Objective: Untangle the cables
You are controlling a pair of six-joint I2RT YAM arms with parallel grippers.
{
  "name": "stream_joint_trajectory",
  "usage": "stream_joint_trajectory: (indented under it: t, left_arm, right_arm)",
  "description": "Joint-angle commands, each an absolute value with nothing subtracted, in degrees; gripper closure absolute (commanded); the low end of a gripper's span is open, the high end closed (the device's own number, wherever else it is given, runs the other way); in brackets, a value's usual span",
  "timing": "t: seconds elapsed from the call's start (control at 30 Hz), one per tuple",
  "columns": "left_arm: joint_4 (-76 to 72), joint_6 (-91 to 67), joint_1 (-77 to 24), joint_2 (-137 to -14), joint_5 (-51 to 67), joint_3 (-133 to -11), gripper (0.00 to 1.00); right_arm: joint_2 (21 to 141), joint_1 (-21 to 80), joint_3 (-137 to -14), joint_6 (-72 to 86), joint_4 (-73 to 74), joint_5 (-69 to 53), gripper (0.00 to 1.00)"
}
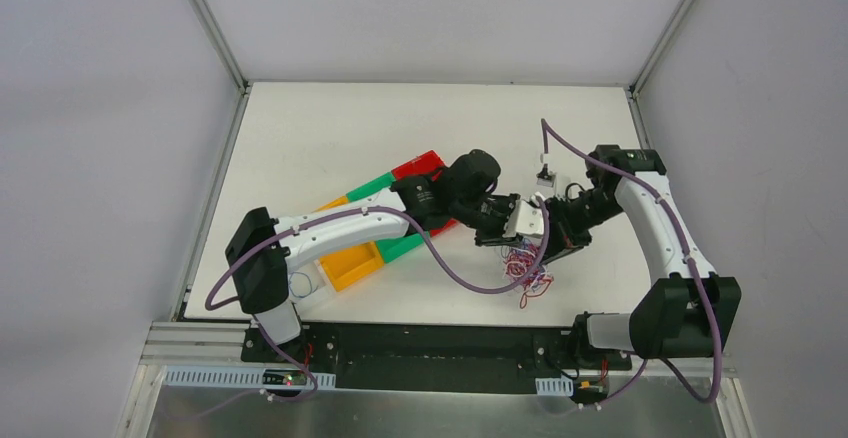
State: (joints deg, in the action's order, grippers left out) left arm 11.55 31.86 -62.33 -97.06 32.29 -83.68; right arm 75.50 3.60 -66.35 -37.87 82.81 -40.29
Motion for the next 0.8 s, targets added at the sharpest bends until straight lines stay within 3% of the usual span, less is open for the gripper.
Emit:
stream_joint_trajectory:
  t: [0.0,0.07,0.3,0.77]
  left_arm:
    - [13.62,36.52,-63.02,-96.72,29.52,-86.15,0.83]
    - [13.62,35.06,-63.10,-96.02,29.19,-87.33,1.00]
    - [13.51,22.47,-60.49,-92.08,27.21,-96.06,1.00]
    - [18.11,8.27,-40.96,-86.78,27.48,-118.41,1.00]
  right_arm:
    - [76.11,3.91,-68.66,-36.24,82.72,-40.54,1.00]
    - [76.36,3.86,-67.94,-35.20,80.76,-38.41,1.00]
    - [80.31,0.71,-62.89,-32.44,71.06,-24.03,1.00]
    - [91.05,-12.86,-61.99,-39.08,66.63,-16.80,0.99]
